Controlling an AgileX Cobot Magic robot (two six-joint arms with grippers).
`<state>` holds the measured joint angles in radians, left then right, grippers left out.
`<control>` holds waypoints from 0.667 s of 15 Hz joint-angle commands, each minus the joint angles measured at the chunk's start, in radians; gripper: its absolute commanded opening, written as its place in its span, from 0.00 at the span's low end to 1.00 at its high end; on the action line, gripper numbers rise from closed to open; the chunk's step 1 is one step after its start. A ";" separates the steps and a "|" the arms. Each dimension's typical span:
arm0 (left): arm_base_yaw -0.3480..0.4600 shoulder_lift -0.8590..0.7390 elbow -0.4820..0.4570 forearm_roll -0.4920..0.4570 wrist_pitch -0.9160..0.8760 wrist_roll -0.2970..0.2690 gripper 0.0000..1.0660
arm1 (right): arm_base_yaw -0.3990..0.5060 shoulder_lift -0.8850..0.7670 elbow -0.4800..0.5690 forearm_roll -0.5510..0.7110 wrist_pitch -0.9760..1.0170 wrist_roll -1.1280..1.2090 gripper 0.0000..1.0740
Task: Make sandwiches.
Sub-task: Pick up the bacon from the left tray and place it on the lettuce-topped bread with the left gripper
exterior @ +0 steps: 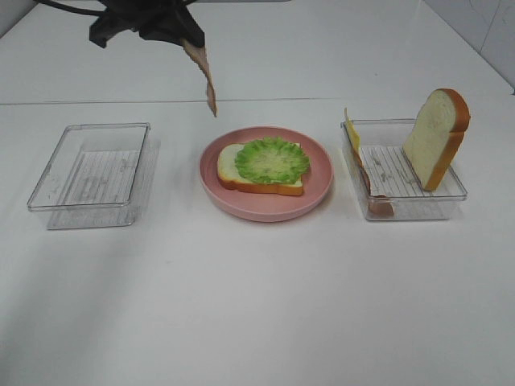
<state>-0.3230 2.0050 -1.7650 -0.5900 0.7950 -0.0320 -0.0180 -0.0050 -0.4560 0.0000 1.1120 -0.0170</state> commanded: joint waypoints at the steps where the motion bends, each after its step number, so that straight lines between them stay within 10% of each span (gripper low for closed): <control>1: -0.040 0.035 -0.008 -0.056 -0.063 -0.003 0.00 | -0.004 -0.021 0.003 0.006 -0.008 -0.002 0.90; 10: -0.179 0.220 -0.011 -0.264 -0.301 0.005 0.00 | -0.004 -0.021 0.003 0.006 -0.008 -0.002 0.90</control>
<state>-0.4980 2.2250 -1.7680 -0.8360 0.5160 -0.0310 -0.0180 -0.0050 -0.4560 0.0000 1.1120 -0.0170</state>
